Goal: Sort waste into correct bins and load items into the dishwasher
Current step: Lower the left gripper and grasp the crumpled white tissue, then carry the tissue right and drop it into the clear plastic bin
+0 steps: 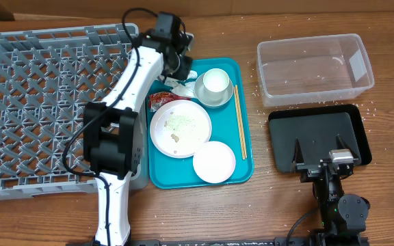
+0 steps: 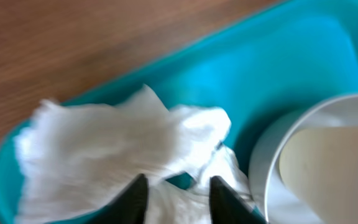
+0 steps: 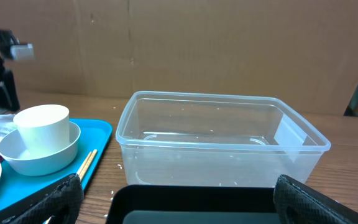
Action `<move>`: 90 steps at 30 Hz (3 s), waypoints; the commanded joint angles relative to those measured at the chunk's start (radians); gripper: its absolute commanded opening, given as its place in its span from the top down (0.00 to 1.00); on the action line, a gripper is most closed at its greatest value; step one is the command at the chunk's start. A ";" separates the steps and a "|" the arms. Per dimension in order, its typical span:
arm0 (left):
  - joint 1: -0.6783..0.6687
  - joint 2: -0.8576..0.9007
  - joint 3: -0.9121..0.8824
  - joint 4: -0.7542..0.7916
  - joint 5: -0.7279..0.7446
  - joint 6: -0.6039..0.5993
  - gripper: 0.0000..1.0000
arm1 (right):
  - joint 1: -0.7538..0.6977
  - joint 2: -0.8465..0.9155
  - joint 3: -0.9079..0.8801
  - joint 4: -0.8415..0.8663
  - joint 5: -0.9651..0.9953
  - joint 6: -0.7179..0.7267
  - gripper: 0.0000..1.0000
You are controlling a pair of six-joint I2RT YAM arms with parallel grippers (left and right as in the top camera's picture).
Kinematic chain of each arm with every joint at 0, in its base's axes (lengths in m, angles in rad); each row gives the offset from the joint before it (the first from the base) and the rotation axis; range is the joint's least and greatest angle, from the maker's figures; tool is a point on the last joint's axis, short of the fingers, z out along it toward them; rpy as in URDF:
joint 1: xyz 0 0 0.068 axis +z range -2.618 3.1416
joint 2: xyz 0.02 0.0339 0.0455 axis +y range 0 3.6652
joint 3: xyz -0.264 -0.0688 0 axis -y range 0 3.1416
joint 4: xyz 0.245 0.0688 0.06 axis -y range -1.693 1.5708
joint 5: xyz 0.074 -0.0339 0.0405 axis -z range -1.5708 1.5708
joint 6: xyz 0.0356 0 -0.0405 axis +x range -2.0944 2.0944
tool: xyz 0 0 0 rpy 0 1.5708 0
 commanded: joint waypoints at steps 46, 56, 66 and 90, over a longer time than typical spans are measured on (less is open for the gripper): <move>0.010 0.120 0.122 -0.030 -0.039 0.149 0.96 | 0.005 -0.012 -0.010 0.006 0.008 0.000 0.00; 0.009 0.026 0.415 -0.037 0.028 0.035 0.96 | 0.005 -0.012 -0.010 0.006 0.008 0.000 0.00; -0.072 0.033 0.416 0.183 0.624 -0.024 0.96 | 0.005 -0.012 -0.010 0.006 0.008 0.000 0.00; -0.381 0.185 0.409 0.385 0.347 0.131 0.54 | 0.005 -0.012 -0.010 0.006 0.008 0.000 0.00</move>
